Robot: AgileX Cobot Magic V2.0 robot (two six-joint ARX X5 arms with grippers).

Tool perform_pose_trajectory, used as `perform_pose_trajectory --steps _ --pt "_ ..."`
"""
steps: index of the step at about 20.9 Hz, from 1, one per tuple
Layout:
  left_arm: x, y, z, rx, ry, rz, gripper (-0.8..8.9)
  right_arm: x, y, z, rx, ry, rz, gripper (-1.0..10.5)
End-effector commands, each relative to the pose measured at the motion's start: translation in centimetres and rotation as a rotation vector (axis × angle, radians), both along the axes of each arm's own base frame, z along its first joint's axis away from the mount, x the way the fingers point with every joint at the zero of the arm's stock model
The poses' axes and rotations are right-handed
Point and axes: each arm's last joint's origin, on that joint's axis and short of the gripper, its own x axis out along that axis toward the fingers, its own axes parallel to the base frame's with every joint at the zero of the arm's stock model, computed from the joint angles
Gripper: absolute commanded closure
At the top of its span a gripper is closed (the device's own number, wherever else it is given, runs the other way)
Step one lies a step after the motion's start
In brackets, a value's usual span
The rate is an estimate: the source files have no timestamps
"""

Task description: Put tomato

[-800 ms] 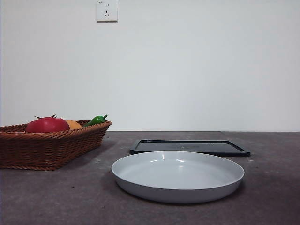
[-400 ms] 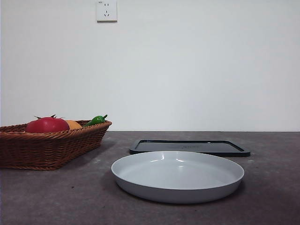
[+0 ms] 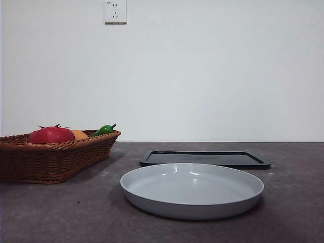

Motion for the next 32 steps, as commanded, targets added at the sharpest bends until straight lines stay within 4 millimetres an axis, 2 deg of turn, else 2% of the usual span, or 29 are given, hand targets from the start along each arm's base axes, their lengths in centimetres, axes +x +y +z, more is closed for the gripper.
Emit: perform_pose_trajectory --steps 1,11,16,22,24,27,28,29,32 --pt "0.3 -0.2 1.1 0.043 -0.001 -0.098 8.04 0.5 0.2 1.4 -0.045 0.021 0.083 9.4" --pt "0.6 -1.3 3.6 0.062 0.122 -0.317 8.04 2.5 2.0 4.8 -0.147 0.208 0.326 9.4" --pt "0.2 -1.7 3.7 0.094 0.183 -0.387 8.04 2.7 3.1 4.6 -0.180 0.241 0.428 9.4" --pt "0.2 -1.7 3.7 0.094 0.177 -0.388 7.90 2.6 3.3 4.6 -0.184 0.245 0.446 9.4" --pt "0.2 -1.7 3.7 0.094 0.178 -0.388 6.86 2.6 3.3 4.6 -0.181 0.248 0.444 9.0" --pt "0.2 -1.7 3.7 0.092 0.178 -0.385 4.22 2.6 3.3 4.6 -0.180 0.249 0.443 6.5" --pt "0.3 -1.7 3.7 0.093 0.175 -0.384 3.73 2.6 3.3 4.6 -0.180 0.249 0.443 5.8" --pt "0.3 -1.7 3.7 0.094 0.173 -0.382 3.66 2.6 3.3 4.6 -0.180 0.249 0.443 5.4" --pt "0.5 -1.6 3.6 0.128 0.184 -0.333 3.51 2.6 3.3 4.6 -0.180 0.248 0.443 5.4"
